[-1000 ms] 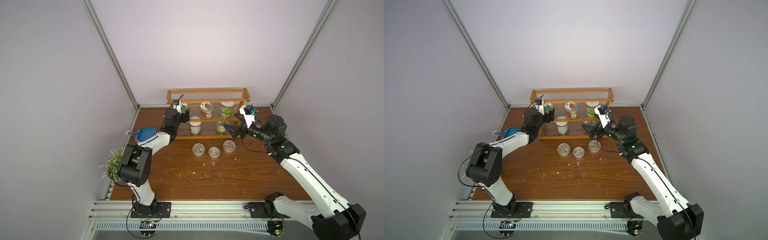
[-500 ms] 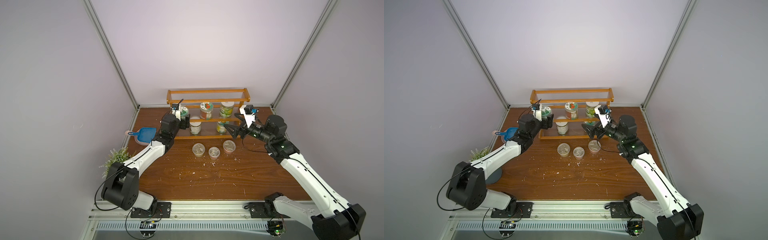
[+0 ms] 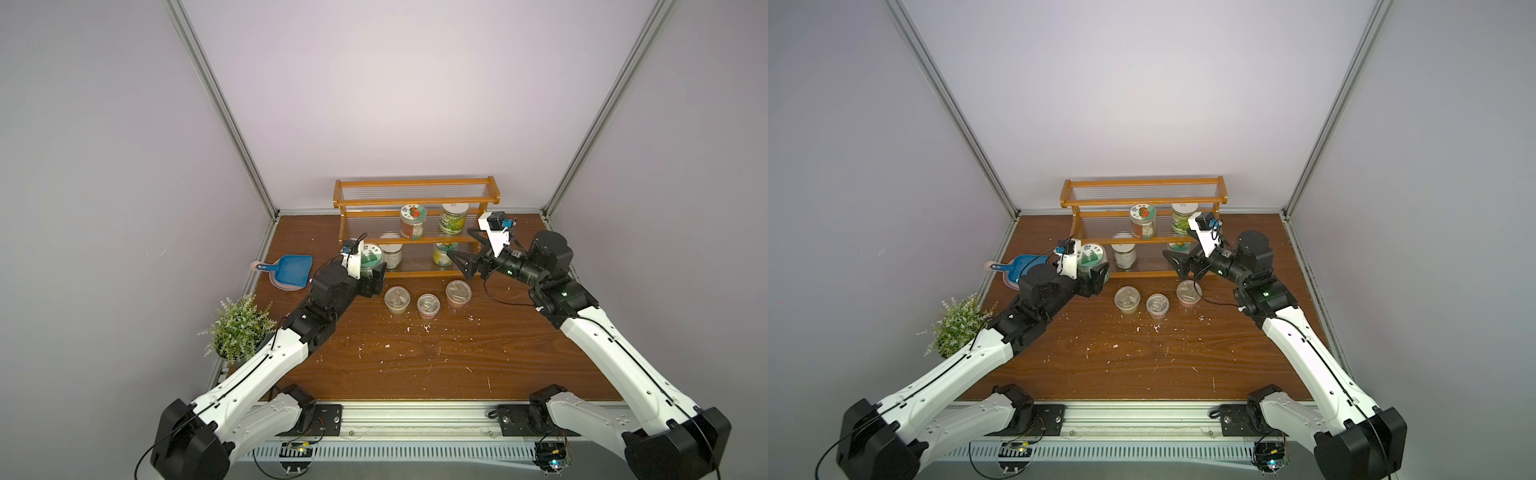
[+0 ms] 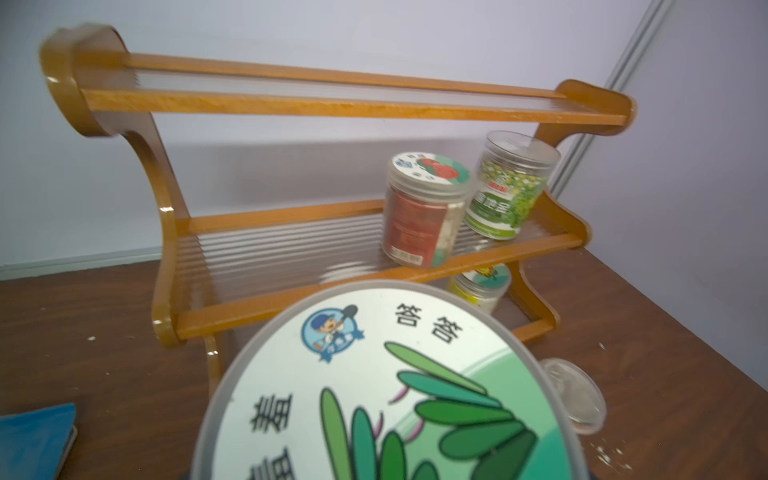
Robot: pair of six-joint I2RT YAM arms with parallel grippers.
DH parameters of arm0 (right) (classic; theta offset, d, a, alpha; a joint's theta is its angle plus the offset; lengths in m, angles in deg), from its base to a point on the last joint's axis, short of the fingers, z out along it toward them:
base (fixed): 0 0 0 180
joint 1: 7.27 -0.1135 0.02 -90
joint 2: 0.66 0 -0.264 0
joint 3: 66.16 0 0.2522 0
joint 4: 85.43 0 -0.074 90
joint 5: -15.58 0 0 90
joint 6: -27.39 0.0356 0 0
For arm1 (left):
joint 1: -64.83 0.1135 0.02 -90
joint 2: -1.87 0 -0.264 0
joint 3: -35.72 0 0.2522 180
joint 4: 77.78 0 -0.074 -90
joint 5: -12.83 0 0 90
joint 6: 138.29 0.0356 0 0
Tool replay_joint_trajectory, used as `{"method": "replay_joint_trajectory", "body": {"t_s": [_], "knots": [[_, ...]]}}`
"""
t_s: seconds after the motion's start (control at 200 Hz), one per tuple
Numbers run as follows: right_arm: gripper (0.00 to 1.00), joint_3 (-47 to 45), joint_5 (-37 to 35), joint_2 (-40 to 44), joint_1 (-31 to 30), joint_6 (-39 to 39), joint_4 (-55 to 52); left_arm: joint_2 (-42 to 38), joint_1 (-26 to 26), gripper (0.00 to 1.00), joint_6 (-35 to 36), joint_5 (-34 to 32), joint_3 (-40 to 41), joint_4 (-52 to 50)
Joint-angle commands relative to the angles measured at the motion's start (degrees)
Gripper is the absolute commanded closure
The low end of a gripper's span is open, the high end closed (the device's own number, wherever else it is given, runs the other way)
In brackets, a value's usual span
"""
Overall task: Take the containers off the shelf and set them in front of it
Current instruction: 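Pick up a container from the shelf, then place the container at the center of the board.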
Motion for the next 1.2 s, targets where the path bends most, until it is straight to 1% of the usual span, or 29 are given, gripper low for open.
{"method": "replay_joint_trajectory", "body": {"t_s": [0.0,0.135,0.22,0.275,0.41,0.605,0.711,0.846,1.006,1.111,1.196], "knots": [[0.01,0.4,1.0,0.8,0.1,0.6,2.3,-5.2,-4.2,0.24,-3.9,-2.6,3.8,-2.4],[0.01,0.7,0.9,0.2,0.2,0.4,2.0,-8.7,-10.6,0.24,-7.1,-4.1,11.1,-0.1],[0.01,0.8,0.7,-0.2,0.1,0.3,1.8,-8.0,-14.7,0.23,-8.7,-5.7,14.9,2.7],[0.01,0.8,0.4,-0.3,0.1,0.2,1.7,-7.1,-16.0,0.23,-9.8,-5.8,16.5,4.1],[0.01,1.1,0.2,-0.8,0.2,0.1,1.5,-5.7,-16.2,0.23,-12.0,-4.7,21.6,10.6],[0.01,1.0,0.1,-1.3,0.2,-0.2,1.4,1.6,-16.3,0.23,-12.8,-2.9,25.1,18.4],[0.01,1.1,-0.1,-1.3,0.1,-0.4,1.2,6.3,-17.0,0.23,-12.6,-2.8,24.6,20.4],[0.01,1.0,-0.4,-1.3,0.2,-0.5,1.3,9.6,-17.4,0.23,-12.4,-2.8,24.6,23.7],[0.01,0.9,-0.4,-1.4,0.2,-0.5,1.3,15.8,-19.4,0.22,-11.5,-3.5,22.4,26.0],[0.01,0.9,-0.6,-1.2,0.2,-0.6,1.3,17.0,-19.5,0.21,-10.8,-4.0,22.0,26.7],[0.01,0.9,-0.7,-1.1,0.2,-0.6,1.3,16.5,-19.8,0.16,-9.6,-5.1,21.8,26.2]]}}
